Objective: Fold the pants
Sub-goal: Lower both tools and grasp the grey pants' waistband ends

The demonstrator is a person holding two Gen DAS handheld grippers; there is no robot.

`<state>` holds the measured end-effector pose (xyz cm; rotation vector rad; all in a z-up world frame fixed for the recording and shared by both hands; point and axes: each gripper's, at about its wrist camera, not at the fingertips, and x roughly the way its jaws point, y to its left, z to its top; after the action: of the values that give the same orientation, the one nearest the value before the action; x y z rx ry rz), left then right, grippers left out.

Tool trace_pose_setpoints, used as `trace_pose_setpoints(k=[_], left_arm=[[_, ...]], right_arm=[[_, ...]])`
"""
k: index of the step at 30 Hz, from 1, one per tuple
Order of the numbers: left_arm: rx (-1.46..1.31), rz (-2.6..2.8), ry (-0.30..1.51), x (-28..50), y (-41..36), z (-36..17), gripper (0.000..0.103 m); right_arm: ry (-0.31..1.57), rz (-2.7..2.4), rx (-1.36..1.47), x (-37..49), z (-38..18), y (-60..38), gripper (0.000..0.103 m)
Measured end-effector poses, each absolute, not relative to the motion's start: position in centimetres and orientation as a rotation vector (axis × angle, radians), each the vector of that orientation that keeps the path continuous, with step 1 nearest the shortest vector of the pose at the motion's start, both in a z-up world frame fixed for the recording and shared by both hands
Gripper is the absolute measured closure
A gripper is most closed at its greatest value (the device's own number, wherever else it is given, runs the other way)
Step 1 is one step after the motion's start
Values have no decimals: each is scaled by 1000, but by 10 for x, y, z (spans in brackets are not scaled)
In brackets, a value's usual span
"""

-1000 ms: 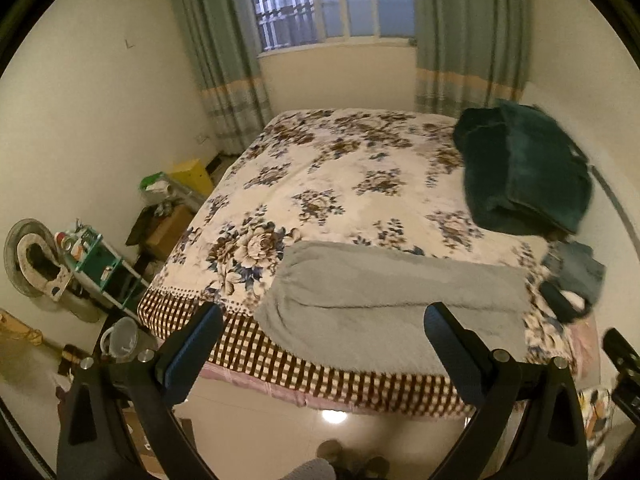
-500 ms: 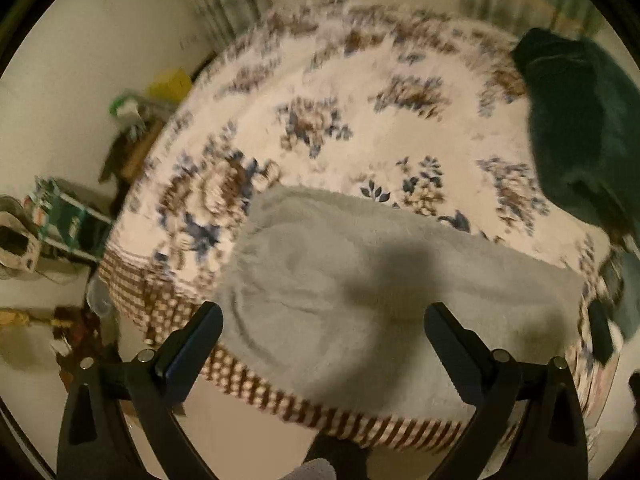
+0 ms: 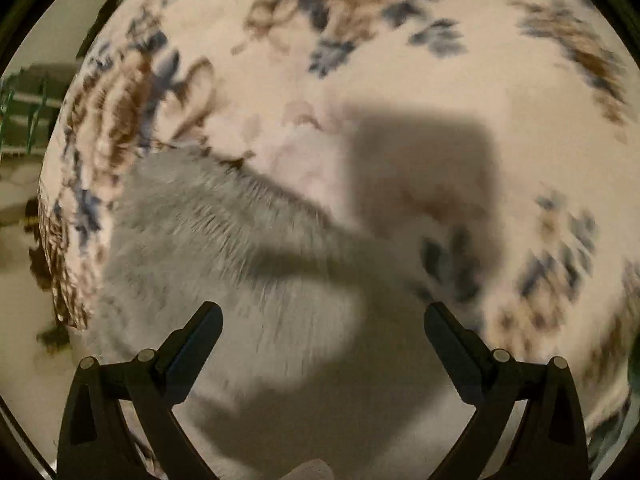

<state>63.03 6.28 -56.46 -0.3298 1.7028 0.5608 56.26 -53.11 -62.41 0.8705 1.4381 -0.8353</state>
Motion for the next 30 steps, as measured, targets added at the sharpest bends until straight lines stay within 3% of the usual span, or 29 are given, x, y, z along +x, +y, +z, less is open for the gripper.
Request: trace_pose_setpoints(k=[3,5,6,8,9,11,18,26,30], left_arm=[[-402,604,1709,637,79,-595,9],[-410,622,1695,635,85,-600,37],[-427,618,1676,633,86,-599,46],[-402,627,1611,624,86,-580,93],[-393,620,1572,618,85,-564,98],[-424,575,1503,604,86,-537,98],[-466,416,1297,514,80,-417,99],[-509,353,1171,388,104,-378,99],[-495,364,1251,324,111,-411,99]], right_arm=[[1456,-880,917,577,-667,-544,0],[1467,-900,946,582,-691,-550,4],[1474,-908,951,584,-700,-551,17],[1468,-909,932,586,-704,-551,38],[1454,-907,909,586,-702,-550,58],[1416,-892,898,582,-692,-548,91],[1265,-690,865,542,-621,-528,93],[1217,-557,826,403,-537,-523,94],[1293,-552,769,318,-534,-529,94]])
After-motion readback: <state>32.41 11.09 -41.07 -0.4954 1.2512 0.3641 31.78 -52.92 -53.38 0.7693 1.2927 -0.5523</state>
